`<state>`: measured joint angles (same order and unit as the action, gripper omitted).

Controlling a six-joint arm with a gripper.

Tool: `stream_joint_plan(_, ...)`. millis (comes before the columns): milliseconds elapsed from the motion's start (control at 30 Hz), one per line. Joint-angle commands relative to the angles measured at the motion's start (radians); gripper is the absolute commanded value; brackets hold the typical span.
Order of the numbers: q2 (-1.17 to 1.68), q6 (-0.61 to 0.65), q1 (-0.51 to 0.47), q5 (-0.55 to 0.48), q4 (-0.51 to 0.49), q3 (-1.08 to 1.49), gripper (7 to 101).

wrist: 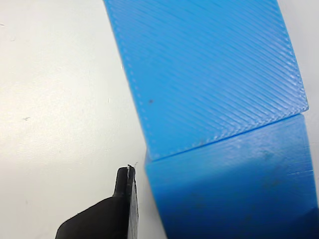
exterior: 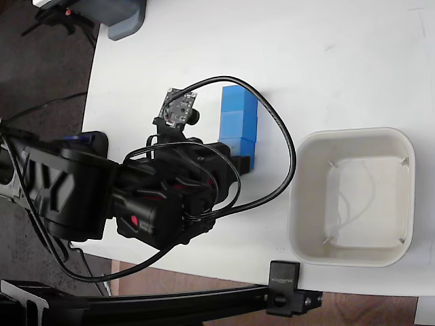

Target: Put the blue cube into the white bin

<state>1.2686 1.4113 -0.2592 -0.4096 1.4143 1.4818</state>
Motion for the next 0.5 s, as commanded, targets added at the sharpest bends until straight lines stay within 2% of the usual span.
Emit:
stream_joint_plan(33,0.044,0.410,0.002,-0.026,-0.008,-0.046,75.8)
stream_joint_plan(367,0.069,0.345,0.003,-0.043,-0.074,-0.032,28.2)
stream_joint_plan(500,0.089,0.325,0.000,-0.034,-0.072,-0.028,22.8)
